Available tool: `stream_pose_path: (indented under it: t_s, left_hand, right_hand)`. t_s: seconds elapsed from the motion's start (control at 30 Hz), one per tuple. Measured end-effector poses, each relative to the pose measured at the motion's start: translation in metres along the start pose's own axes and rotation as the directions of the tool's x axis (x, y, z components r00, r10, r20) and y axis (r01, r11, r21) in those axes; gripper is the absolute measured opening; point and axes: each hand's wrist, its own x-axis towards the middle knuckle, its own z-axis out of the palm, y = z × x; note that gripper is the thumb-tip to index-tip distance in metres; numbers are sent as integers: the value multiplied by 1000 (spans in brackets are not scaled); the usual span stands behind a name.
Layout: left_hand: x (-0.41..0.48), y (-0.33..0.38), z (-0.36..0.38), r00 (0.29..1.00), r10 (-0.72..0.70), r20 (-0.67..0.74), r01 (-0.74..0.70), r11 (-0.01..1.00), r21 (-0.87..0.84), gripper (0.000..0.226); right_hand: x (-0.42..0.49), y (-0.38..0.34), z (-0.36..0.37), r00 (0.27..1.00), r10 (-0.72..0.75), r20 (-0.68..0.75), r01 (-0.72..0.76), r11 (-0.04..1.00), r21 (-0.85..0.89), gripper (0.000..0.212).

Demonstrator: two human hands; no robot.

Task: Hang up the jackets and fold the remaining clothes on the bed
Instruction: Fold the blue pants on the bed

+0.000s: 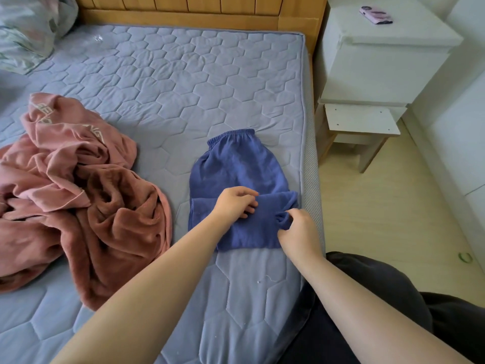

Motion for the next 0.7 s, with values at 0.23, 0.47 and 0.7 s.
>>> stream_pose_path:
  t_s: [0.23, 0.47, 0.7]
  left_hand:
    - [31, 37, 56, 984, 82, 159, -155, 836, 527, 43]
    - [49, 34, 57, 981, -10, 195, -132, 704, 698, 22]
    - [50, 7, 44, 984, 147, 104, -176, 665, 726, 18]
  right_hand:
    - [-3, 3, -8, 963, -265, -54, 256, 958, -125, 18]
    - [-3, 13, -6, 970, -235, 70, 244, 945, -219, 22]
    - [-4, 21, -7, 868, -404, 288, 493, 766, -413, 19]
